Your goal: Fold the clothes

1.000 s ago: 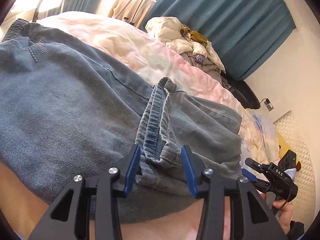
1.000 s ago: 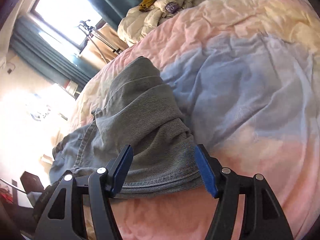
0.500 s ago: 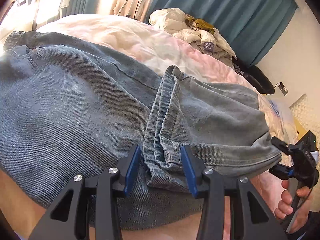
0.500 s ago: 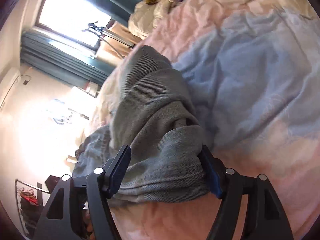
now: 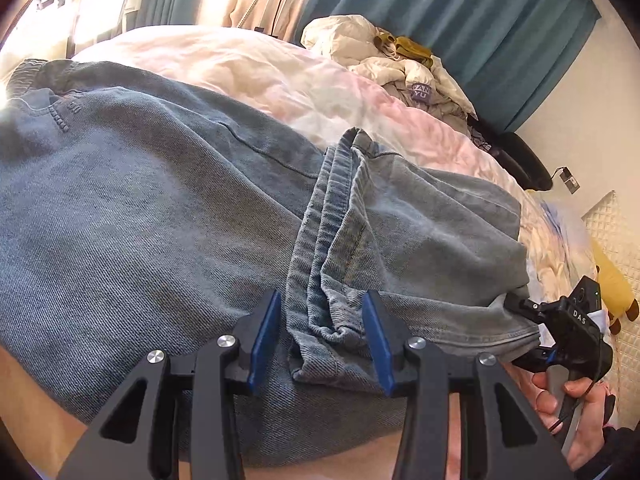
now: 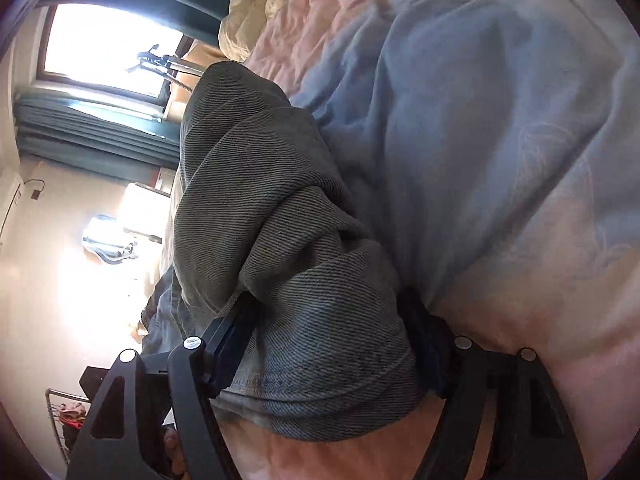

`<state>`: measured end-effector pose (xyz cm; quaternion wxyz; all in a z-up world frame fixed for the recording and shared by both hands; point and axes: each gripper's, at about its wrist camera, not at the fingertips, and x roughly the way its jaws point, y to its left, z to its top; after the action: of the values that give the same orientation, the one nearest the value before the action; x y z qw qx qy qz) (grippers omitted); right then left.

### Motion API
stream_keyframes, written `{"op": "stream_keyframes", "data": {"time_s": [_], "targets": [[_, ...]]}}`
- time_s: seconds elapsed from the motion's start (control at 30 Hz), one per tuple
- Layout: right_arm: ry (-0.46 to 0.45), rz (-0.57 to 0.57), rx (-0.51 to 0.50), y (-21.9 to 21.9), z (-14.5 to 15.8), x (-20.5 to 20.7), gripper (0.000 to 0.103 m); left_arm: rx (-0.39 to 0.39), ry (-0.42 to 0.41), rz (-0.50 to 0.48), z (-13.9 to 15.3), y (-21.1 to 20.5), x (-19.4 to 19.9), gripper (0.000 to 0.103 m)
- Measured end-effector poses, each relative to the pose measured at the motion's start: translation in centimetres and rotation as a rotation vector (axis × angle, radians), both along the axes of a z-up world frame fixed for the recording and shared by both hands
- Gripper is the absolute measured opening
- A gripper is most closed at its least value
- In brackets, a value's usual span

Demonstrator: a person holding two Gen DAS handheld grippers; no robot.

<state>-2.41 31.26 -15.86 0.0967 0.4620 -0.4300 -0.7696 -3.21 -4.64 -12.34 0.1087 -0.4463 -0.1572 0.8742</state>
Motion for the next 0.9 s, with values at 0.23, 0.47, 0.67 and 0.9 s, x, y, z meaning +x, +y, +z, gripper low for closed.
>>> {"op": "stream_keyframes", "data": {"time_s": [0.23,0.47,0.67,0.9], "targets": [[0.268,0.023,-0.056,-1.3,5.2,-0.1,0.076,0.007,0.011,0.004,-0.1,0.1,-0.1,0.043],[0.167,-0.034,-0.077,-0.1,1.8,-0.2,0.046,-0.01,0.031,-0.022,0.4,0.7,-0.2,0.043],[0.205,-0.042,-0.027,-0.3,4.6,0.4,0.038,0.008,0.107,-0.009,2.0,-0.5,1.0,0.043],[0.13,-0.09,-0.06,0.7,2.3,0.7,0.052,0.03,0.081,0.062,1.4,-1.8,0.4,0.043]]}}
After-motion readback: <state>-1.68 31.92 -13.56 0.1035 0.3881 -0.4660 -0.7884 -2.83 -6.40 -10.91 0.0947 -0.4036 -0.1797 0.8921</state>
